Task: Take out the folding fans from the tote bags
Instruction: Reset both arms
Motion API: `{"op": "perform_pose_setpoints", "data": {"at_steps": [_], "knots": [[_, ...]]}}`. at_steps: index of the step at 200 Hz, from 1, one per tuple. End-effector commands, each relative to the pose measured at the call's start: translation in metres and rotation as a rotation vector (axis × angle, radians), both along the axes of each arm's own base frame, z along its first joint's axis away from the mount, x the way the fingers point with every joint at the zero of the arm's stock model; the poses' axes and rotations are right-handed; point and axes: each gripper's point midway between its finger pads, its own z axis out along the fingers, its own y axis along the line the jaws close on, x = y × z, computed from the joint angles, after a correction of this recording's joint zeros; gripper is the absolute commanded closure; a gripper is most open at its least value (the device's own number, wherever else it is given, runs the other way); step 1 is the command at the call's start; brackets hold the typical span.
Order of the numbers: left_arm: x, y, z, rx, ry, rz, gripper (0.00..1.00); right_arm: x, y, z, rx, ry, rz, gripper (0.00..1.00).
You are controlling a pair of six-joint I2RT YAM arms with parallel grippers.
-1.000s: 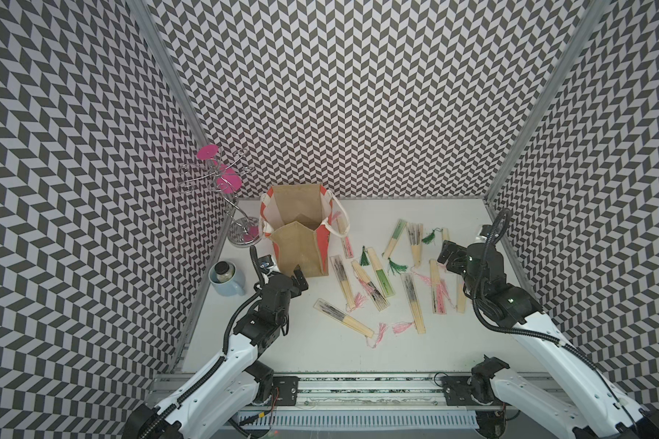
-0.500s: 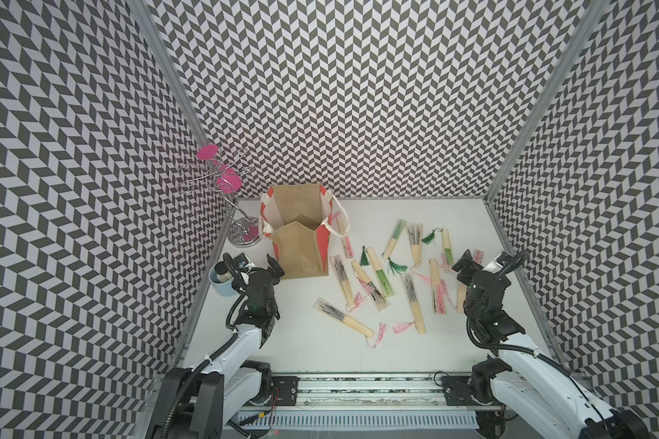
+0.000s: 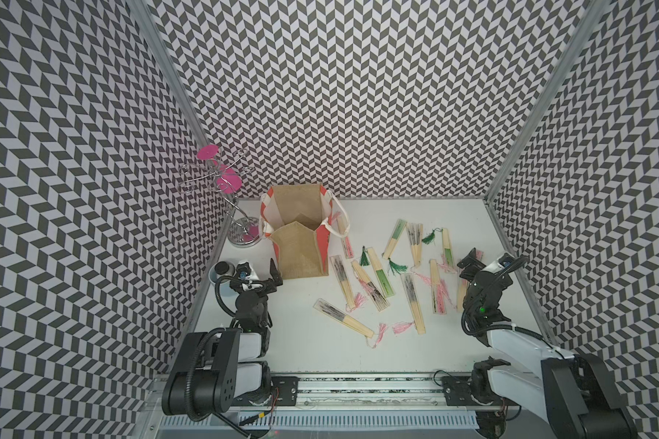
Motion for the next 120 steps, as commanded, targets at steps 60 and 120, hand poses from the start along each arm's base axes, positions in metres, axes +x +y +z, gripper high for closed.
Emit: {"op": "perform_pose_setpoints", "data": {"at_steps": [60, 120], "knots": [[0.05, -0.029, -0.007, 0.071, 0.044, -0.2, 0.0, 0.005, -0.003, 0.021, -0.064, -0.079, 0.01, 0.01], [0.057, -0.035, -0.011, 0.098, 0.072, -0.19, 0.0, -0.011, 0.004, 0.004, -0.086, -0.095, 0.072, 0.01]]}}
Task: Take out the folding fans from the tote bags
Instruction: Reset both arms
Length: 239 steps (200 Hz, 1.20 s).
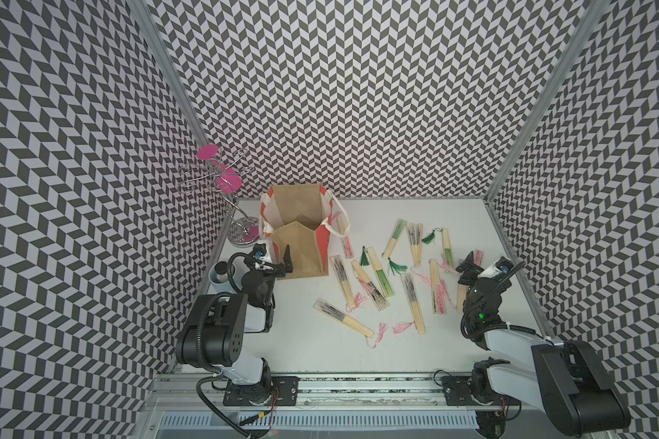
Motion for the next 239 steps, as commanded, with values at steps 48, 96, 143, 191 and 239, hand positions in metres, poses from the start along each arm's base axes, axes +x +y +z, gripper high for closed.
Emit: {"op": "perform_pose_setpoints", "data": {"at_steps": [48, 96, 143, 191, 239], "knots": [[-0.002, -0.001, -0.011, 0.02, 0.04, 0.002, 0.0, 0.013, 0.023, 0.021, -0.113, -0.142, 0.179, 0.01], [-0.002, 0.0, -0.011, 0.024, 0.04, 0.009, 0.0, 0.033, 0.049, 0.01, -0.177, -0.115, 0.345, 0.01], [-0.002, 0.0, -0.01, 0.023, 0.038, 0.009, 0.0, 0.067, 0.07, 0.002, -0.198, -0.013, 0.486, 0.01], [-0.002, 0.0, -0.01, 0.024, 0.039, 0.009, 0.0, 0.063, 0.071, 0.005, -0.212, -0.046, 0.488, 0.0], [-0.001, 0.0, -0.01, 0.024, 0.038, 0.009, 0.0, 0.063, 0.07, 0.005, -0.212, -0.047, 0.486, 0.01]]}}
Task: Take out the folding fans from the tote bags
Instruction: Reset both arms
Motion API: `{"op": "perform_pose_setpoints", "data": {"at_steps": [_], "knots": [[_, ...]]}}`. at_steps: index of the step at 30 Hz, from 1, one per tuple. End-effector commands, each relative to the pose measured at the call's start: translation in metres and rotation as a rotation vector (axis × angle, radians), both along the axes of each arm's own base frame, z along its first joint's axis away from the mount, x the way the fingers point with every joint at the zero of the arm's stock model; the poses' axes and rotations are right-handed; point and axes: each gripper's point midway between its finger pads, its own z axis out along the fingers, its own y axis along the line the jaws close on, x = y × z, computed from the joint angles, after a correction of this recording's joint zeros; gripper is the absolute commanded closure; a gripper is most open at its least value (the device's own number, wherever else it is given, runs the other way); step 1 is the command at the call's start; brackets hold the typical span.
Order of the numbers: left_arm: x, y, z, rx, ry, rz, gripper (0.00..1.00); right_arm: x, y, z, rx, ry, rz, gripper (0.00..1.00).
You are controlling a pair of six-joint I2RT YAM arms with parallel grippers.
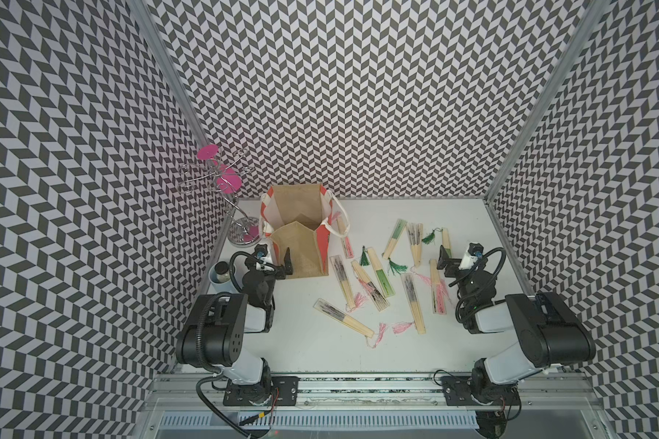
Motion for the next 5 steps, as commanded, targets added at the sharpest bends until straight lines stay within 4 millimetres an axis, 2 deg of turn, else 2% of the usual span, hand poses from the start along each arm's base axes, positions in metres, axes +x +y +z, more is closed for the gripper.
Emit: {"op": "perform_pose_setpoints", "data": {"at_steps": [1, 5], "knots": [[-0.0011, -0.0018, -0.0012, 0.01, 0.002, -0.001, 0.0, -0.0008, -0.0008, 0.0076, -0.013, -0.038, 0.003, 0.01], [-0.0019, -0.002, -0.0008, 0.01, 0.0, -0.003, 0.0, -0.0008, -0.001, 0.0076, -0.012, -0.038, 0.003, 0.0]]}}
